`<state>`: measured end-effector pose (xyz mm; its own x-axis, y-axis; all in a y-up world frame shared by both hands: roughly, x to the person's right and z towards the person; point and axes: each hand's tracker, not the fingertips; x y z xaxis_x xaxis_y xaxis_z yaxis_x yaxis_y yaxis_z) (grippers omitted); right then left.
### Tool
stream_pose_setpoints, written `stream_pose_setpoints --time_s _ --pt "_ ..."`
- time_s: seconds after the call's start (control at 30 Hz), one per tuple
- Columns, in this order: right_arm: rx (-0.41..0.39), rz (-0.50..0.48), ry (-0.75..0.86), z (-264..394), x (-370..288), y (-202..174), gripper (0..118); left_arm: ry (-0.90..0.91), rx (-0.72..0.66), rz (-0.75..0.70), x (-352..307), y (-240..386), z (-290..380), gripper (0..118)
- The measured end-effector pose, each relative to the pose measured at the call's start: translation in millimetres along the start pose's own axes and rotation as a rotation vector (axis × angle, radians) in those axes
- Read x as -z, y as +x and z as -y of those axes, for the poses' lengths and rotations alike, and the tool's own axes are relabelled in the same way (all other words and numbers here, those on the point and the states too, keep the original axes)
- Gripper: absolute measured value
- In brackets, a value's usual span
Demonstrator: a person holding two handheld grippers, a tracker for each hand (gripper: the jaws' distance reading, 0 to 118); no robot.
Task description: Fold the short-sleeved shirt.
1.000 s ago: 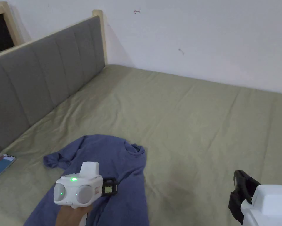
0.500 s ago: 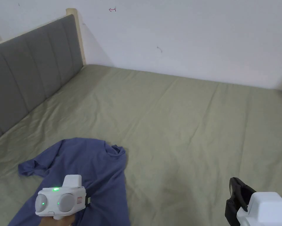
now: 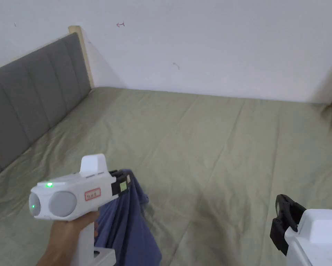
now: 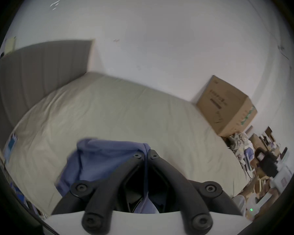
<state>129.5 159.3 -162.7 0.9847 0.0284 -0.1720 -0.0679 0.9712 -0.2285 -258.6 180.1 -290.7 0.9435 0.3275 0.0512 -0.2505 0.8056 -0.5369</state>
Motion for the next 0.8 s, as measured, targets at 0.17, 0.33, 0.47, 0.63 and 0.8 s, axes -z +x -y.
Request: stream_pose_setpoints --time_s 0.17,0.33,0.47,0.63,0.8 --pt "0.005 0.043 0.043 -8.5 -21.8 20.1 0 0.066 0.087 0.137 -4.5 64.7 -47.4 0" --pt "0.001 0.102 0.079 -15.0 -44.7 42.3 0 0.085 0.194 0.255 -6.5 136.3 -66.9 0" --pt "-0.003 0.156 0.093 -15.5 -63.0 59.5 0 0.037 0.282 0.326 8.5 187.4 -52.7 0" --pt "0.007 0.21 0.081 -8.3 -79.0 79.1 0 -0.089 0.287 0.392 45.7 224.2 0.4 0" --pt "0.021 0.246 0.055 3.4 -85.1 93.7 0 -0.26 0.3 0.422 80.3 246.9 74.0 0"
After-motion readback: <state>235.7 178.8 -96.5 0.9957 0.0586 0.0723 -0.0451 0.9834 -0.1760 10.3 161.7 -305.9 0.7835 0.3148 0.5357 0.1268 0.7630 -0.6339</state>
